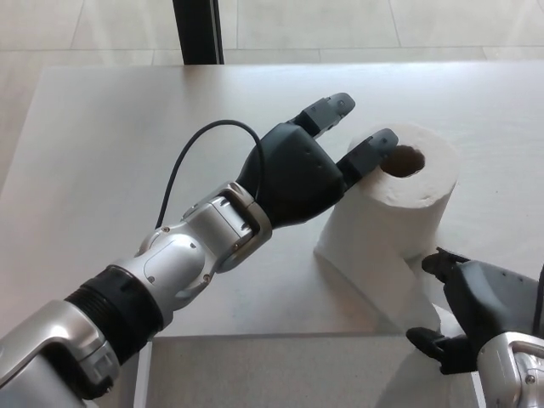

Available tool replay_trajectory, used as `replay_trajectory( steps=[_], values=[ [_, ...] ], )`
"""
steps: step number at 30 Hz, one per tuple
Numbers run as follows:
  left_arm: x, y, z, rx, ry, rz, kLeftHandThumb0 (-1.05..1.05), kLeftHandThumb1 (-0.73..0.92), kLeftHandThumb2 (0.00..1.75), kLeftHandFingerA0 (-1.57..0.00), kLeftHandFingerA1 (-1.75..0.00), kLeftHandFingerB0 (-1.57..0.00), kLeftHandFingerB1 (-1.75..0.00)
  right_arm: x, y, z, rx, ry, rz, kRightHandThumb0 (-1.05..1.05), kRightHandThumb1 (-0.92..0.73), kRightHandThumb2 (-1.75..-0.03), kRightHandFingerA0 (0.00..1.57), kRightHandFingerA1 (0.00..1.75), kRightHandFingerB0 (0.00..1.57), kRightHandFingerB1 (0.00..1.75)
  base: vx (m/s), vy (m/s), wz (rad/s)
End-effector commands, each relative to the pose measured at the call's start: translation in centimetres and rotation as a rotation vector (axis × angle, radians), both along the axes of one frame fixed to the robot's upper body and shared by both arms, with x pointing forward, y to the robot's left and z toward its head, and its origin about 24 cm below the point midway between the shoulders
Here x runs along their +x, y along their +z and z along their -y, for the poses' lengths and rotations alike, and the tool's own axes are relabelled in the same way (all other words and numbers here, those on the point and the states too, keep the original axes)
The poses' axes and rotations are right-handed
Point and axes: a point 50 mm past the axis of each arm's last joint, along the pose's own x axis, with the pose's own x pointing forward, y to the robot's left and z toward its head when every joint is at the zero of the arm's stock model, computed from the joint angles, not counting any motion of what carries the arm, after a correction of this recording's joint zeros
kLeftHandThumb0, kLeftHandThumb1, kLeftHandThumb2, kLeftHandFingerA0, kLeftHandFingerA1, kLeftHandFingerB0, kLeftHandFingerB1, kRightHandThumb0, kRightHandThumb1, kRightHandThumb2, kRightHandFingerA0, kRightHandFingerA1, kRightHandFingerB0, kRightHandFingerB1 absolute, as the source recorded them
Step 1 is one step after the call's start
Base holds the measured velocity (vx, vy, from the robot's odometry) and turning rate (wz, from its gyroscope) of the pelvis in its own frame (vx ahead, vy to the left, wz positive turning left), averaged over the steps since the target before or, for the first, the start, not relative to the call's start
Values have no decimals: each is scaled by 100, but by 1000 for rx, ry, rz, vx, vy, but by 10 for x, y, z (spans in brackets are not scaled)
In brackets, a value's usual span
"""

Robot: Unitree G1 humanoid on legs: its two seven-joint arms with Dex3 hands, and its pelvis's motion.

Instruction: A toilet paper roll is kept in the middle of the desk infront of the robot. The robot places its left hand on the top of the toilet paper roll to hold it still and uses its right hand to tear off a piece of toilet paper from it and hands the paper to a person

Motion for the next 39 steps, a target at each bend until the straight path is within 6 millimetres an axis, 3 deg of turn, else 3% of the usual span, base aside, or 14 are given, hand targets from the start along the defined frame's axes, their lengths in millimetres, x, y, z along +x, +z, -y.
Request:
replay_trajectory(
  steps=[1, 2, 4, 7, 8, 10, 17, 18, 19, 24, 25, 27, 36, 39],
  values=[
    [3, -4, -9, 36, 17, -24, -46, 61, 58, 0, -14, 0, -26, 5, -4, 6, -91, -17, 111, -50, -51, -90, 72, 97, 33, 54, 0, 0, 0],
    [3, -3, -10, 41, 20, -23, -54, 50, 79, 0, -10, -4, -13, 7, -7, 7, -135, -1, 149, -41, -70, -62, 73, 135, 41, 42, 0, 0, 0],
    [3, -3, -10, 45, 24, -24, -54, 52, 79, 0, -7, -4, -9, 10, -10, 8, -154, 2, 168, -41, -71, -65, 76, 146, 42, 43, 0, 0, 0],
    [3, -2, -10, 44, 26, -22, -53, 50, 79, 0, -9, -4, -12, 14, -10, 7, -129, -18, 171, -50, -52, -94, 93, 121, 34, 55, 0, 0, 0],
    [3, -2, -9, 45, 27, -21, -51, 49, 81, 0, -15, -3, -16, 14, -9, 6, -119, -20, 174, -45, -67, -63, 83, 145, 44, 42, 0, 0, 0],
    [3, -2, -10, 50, 28, -17, -53, 51, 80, 0, -10, -4, -13, 15, -6, 0, -40, -27, 183, -45, -66, -60, 85, 139, 46, 42, 0, 0, 0],
    [1, -3, -10, 40, 24, -19, -52, 50, 80, 0, -11, -4, -15, 12, -3, -9, 39, 12, 198, -43, -65, -62, 78, 144, 47, 42, 0, 0, 0],
    [1, -4, -10, 36, 23, -22, -48, 60, 62, 0, -15, 0, -27, 11, -2, -11, 57, 20, 208, -45, -65, -59, 81, 142, 46, 42, 0, 0, 0],
    [1, -4, -10, 34, 24, -25, -52, 51, 81, 0, -12, -4, -16, 11, -1, -12, 64, 25, 213, -46, -65, -59, 82, 141, 46, 43, 0, 0, 0],
    [2, -1, -10, 39, 28, -18, -54, 54, 83, 0, -15, -3, -16, 11, 2, -15, 80, 73, 202, -43, -65, -63, 75, 144, 44, 44, 0, 0, 0],
    [2, -1, -9, 39, 29, -16, -52, 66, 60, 0, -13, 0, -23, 11, 2, -15, 80, 82, 205, -43, -65, -62, 77, 147, 45, 45, 0, 0, 0],
    [3, -2, -9, 36, 30, -19, -52, 66, 60, 0, -13, 0, -23, 10, 5, -17, 92, 101, 197, -43, -63, -64, 76, 151, 43, 45, 0, 0, 0],
    [4, -3, -9, 45, 29, -1, -53, 59, 75, 0, -9, -2, -18, 14, 13, -10, 82, 87, 61, -55, -62, -60, 66, 129, 33, 36, 0, 0, 0],
    [5, -2, -9, 40, 26, -7, -56, 69, 61, 0, -12, 0, -24, 16, 14, -10, 77, 89, 36, -59, -63, -61, 67, 126, 37, 40, 0, 0, 0]
  ],
)
